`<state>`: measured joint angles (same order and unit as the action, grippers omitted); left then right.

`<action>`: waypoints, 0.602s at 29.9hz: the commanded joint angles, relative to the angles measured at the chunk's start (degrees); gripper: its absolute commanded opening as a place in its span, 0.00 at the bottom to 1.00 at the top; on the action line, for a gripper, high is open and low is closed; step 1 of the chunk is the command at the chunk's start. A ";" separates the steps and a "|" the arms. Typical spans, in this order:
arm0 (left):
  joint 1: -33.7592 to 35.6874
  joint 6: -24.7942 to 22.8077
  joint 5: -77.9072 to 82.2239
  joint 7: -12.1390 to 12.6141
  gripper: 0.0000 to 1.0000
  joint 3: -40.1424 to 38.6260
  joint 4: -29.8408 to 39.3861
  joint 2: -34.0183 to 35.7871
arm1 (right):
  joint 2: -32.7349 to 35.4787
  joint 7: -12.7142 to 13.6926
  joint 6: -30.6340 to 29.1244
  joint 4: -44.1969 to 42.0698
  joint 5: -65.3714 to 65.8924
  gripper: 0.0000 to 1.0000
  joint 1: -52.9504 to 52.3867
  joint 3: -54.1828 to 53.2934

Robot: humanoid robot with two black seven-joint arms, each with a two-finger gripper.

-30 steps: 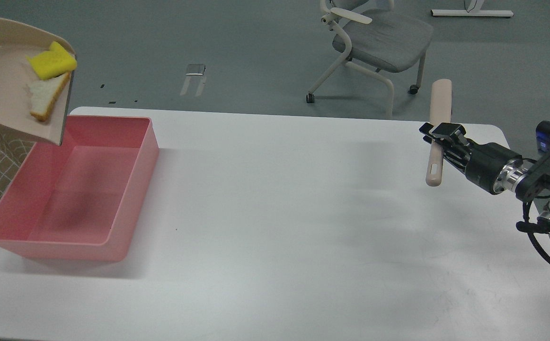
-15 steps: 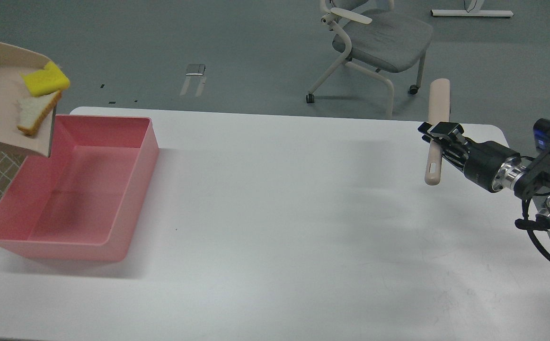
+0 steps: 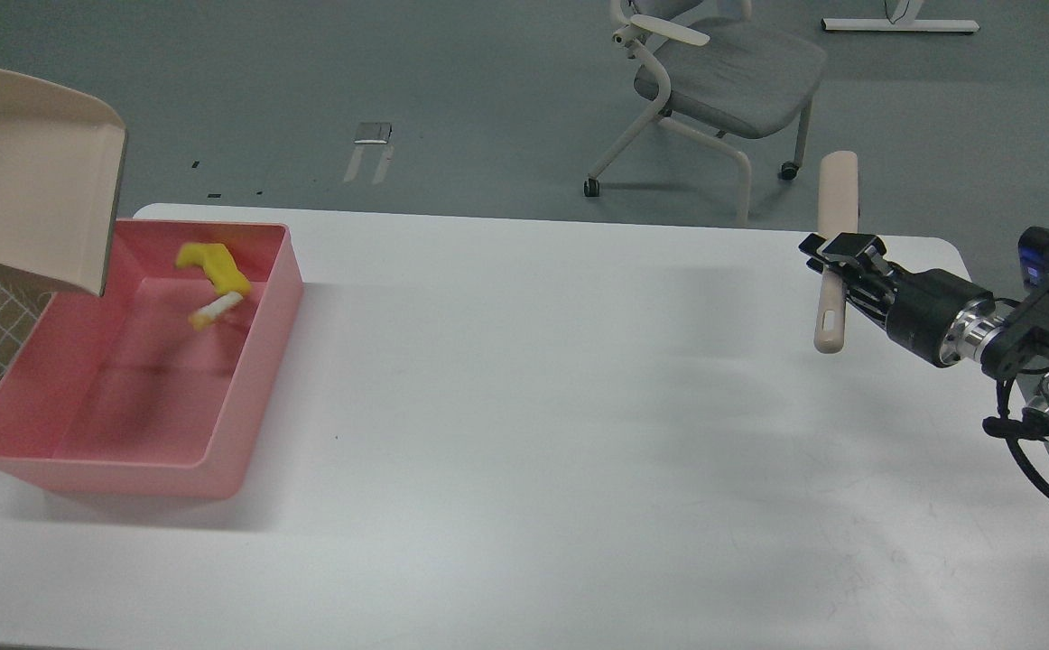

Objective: Sweep and dump garbage into bin
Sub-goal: 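Tip the dustpan further so the sponge and stick slide into the bin, then swing the empty dustpan away from the bin with the left gripper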

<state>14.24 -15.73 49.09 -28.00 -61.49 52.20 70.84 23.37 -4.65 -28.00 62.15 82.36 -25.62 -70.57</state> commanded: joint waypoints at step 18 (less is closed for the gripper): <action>-0.44 -0.09 -0.14 0.00 0.00 -0.39 2.82 -0.09 | 0.01 -0.01 0.00 0.17 -0.27 0.28 -0.31 -0.09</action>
<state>13.80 -15.73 49.12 -28.00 -61.78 54.23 70.84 23.38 -4.65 -28.00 62.11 82.18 -26.00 -70.66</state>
